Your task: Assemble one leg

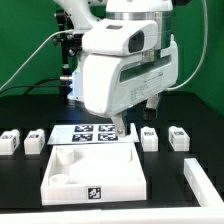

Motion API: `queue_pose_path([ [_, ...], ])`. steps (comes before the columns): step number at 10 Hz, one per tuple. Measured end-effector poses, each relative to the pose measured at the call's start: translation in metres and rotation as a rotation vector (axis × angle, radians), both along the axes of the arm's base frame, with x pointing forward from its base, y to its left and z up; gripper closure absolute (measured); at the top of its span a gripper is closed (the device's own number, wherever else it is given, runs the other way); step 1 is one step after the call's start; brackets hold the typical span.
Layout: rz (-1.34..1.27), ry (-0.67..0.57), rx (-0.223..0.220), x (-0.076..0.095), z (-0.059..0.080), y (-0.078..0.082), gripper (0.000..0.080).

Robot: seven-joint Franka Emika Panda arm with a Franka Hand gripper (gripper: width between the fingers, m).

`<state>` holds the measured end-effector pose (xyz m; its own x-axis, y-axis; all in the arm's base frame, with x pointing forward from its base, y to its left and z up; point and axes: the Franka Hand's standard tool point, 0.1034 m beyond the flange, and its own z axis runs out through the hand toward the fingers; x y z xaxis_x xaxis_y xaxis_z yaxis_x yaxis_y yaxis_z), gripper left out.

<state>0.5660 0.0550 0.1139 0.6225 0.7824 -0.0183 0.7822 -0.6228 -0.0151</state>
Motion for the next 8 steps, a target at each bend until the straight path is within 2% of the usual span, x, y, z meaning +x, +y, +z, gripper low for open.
queue_pose_path([
  [5, 0.034, 0.002, 0.001, -0.003, -0.001, 0.0, 0.015],
  [6, 0.099, 0.011, 0.001, -0.021, -0.006, 0.001, 0.015],
  [8, 0.356, 0.02, 0.006, -0.057, -0.013, -0.012, 0.015],
])
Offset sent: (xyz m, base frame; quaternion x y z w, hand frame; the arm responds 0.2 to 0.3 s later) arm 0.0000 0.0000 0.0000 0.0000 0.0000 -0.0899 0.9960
